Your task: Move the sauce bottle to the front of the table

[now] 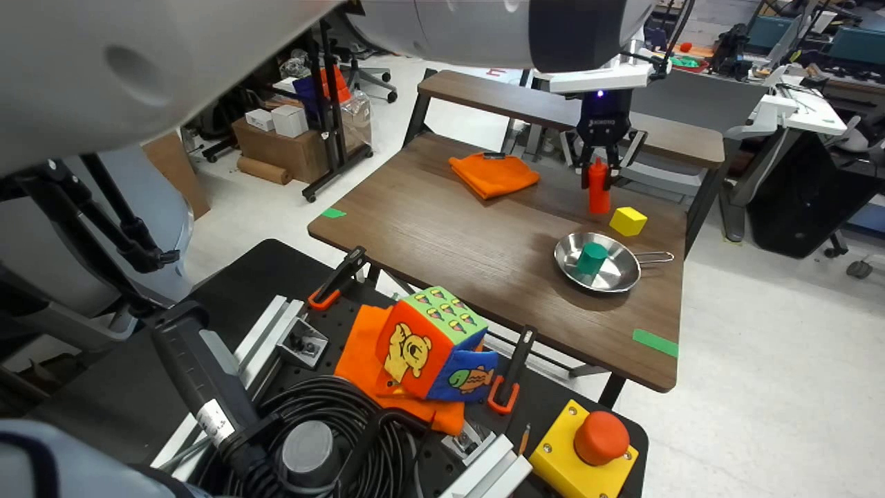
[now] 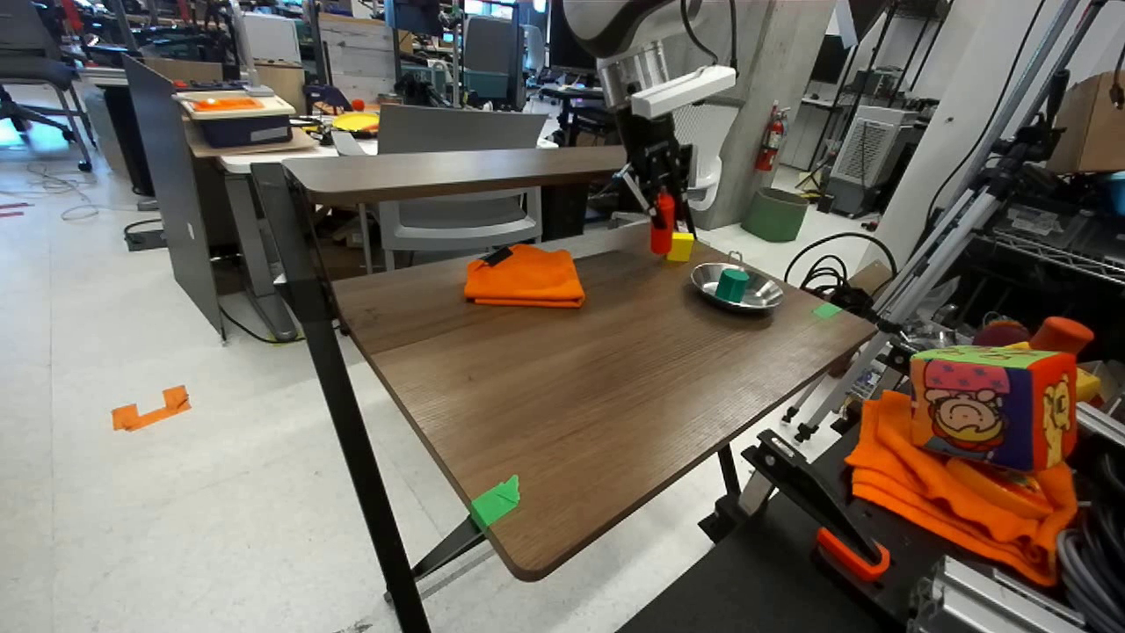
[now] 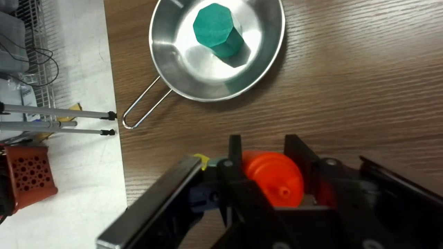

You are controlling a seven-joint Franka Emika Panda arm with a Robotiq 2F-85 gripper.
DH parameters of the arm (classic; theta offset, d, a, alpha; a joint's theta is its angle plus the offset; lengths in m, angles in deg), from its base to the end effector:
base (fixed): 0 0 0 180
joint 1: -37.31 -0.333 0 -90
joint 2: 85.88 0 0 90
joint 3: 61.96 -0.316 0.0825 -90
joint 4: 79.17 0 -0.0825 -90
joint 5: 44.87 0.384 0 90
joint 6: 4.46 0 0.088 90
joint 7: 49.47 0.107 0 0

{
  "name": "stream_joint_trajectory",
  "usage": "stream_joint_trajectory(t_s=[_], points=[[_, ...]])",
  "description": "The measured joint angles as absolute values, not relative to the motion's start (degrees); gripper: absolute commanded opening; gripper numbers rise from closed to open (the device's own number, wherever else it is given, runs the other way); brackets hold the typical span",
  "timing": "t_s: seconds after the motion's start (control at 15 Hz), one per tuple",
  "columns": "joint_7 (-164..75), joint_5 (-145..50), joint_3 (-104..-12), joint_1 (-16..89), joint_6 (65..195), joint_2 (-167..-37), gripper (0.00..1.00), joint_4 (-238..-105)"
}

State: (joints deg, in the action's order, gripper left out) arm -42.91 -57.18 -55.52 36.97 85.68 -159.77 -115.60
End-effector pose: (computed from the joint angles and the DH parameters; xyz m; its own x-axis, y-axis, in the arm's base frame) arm 0.7608 -0.0608 0.1617 0.9375 -0.1686 -0.3045 -0.0579 -0.9382 0.3412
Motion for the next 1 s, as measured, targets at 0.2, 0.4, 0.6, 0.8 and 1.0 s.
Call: stream_joint_trajectory(t_s=[0.2,0.4,0.6,0.8,1.0], points=[[-46.6,-57.4,-55.7,36.7,87.8,-158.3,0.12,-114.7],[-53.6,-57.3,-57.0,36.6,92.2,-155.6,0.12,-115.8],[-61.1,-57.3,-58.8,36.6,95.6,-151.8,0.12,-120.3],[-68.3,-57.3,-60.6,36.6,100.0,-147.6,0.12,-128.0],[-75.3,-57.3,-62.2,36.7,102.5,-143.4,0.12,-136.0]])
